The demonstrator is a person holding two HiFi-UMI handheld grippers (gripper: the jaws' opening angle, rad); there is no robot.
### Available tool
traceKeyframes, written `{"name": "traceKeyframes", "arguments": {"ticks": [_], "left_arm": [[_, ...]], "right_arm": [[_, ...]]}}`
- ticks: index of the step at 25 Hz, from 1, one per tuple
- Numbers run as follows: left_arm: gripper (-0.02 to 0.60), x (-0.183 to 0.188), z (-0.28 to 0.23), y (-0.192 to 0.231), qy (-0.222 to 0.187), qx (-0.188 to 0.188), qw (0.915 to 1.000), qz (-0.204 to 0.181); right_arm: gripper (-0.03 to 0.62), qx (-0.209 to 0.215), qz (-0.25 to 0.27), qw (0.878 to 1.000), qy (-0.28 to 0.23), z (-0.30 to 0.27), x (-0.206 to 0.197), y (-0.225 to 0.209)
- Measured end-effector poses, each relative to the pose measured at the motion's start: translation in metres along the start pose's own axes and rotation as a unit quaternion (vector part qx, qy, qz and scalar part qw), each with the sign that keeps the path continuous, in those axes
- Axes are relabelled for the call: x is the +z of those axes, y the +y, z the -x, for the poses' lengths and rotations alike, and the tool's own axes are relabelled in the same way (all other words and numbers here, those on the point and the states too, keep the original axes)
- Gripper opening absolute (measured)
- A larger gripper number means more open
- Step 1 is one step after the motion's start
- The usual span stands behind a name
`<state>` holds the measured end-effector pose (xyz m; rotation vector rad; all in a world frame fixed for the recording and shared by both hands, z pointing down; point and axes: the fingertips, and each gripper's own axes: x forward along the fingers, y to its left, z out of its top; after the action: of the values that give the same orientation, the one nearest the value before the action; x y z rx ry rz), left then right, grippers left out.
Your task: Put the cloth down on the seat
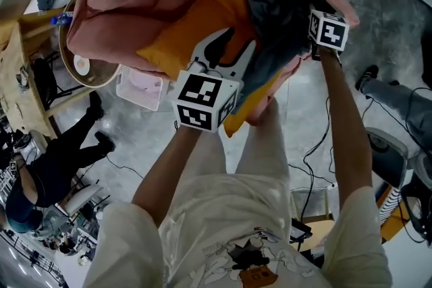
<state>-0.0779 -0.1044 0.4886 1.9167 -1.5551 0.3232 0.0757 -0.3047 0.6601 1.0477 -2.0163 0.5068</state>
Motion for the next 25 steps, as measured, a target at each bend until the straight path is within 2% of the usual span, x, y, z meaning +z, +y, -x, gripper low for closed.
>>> {"name": "traceKeyframes", "arguments": {"ticks": [3,11,15,16,18,20,22,25], "left_arm": [[0.184,0.008,0.003,-0.004,-0.002,-0.008,0.9999,-0.006],[0.184,0.03,0.02,-0.013,-0.007,-0.026,0.9995,-0.017],[0.161,0.032,0.036,-0.014,-0.011,-0.028,0.9994,-0.016],[0.138,0.032,0.041,-0.012,-0.01,-0.021,0.9997,-0.012],[0.053,0.034,0.051,-0.007,-0.006,0.0,1.0,-0.005],[0.008,0.04,0.062,-0.003,-0.008,0.007,0.9999,-0.001],[0.005,0.045,0.076,0.001,-0.011,0.004,0.9999,0.0],[0.005,0.042,0.098,0.0,-0.01,-0.003,0.9999,-0.002]], "right_arm": [[0.204,0.002,-0.011,1.0,-0.013,0.016,0.005,0.006],[0.204,-0.004,-0.036,0.998,-0.05,0.074,0.024,0.021],[0.202,-0.002,-0.035,0.997,-0.071,0.107,0.031,0.041],[0.192,-0.003,-0.037,0.996,-0.076,0.117,0.033,0.045],[0.171,-0.008,-0.042,0.995,-0.088,0.137,0.037,0.051],[0.149,-0.019,-0.046,0.994,-0.098,0.157,0.042,0.057],[0.115,-0.031,-0.048,0.993,-0.106,0.176,0.047,0.065],[0.107,-0.036,-0.051,0.992,-0.114,0.203,0.045,0.081]]}}
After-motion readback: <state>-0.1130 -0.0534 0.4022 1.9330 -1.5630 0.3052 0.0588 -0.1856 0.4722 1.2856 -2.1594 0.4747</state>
